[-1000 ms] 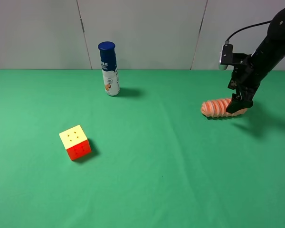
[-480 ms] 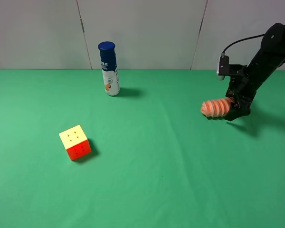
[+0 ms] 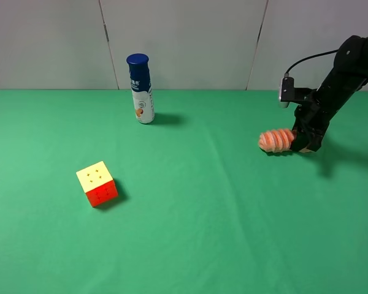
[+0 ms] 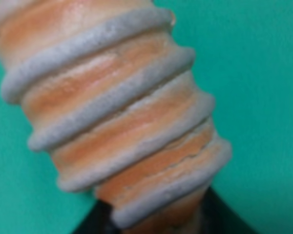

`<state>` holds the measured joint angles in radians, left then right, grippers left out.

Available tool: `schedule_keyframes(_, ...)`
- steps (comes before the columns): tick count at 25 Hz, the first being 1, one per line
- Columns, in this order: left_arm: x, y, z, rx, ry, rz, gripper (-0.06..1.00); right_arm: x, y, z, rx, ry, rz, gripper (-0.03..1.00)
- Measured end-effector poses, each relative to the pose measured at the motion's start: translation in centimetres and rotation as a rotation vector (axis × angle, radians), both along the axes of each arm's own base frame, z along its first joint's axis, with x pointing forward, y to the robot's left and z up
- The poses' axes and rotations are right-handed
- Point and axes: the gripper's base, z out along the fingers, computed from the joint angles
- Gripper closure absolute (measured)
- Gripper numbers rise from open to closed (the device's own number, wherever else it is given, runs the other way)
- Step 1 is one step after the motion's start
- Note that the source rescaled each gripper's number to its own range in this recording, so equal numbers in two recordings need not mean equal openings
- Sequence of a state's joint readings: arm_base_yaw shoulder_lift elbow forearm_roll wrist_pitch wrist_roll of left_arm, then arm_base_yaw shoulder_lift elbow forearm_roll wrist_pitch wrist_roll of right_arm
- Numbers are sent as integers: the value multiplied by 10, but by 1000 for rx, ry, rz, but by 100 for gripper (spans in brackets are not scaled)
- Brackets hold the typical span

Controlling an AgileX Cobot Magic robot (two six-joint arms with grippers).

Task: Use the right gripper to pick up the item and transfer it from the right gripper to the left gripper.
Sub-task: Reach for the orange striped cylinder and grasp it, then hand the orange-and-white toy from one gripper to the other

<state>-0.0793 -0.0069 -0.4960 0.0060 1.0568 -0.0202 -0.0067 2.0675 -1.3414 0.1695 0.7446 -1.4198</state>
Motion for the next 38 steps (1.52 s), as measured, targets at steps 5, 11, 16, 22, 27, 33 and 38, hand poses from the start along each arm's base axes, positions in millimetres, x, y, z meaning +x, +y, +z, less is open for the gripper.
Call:
schedule_keyframes(5, 0, 0, 0, 0, 0, 0, 11, 0, 0, 0, -1, 3, 2, 86)
schedule_keyframes(11, 0, 0, 0, 0, 0, 0, 11, 0, 0, 0, 0, 6, 2, 87)
schedule_keyframes(16, 0, 0, 0, -5, 0, -3, 11, -1, 0, 3, 14, 15, -36, 88)
schedule_keyframes(22, 0, 0, 0, 0, 0, 0, 11, -8, 7, 52, 55, -75, -88, 90)
schedule_keyframes(27, 0, 0, 0, 0, 0, 0, 11, -26, 23, 98, 112, -105, -198, 90)
schedule_keyframes(33, 0, 0, 0, -5, 0, -3, 11, -53, 57, 132, 153, -53, -275, 90)
schedule_keyframes(38, 0, 0, 0, 0, 0, 0, 11, -80, 99, 149, 147, -10, -297, 90)
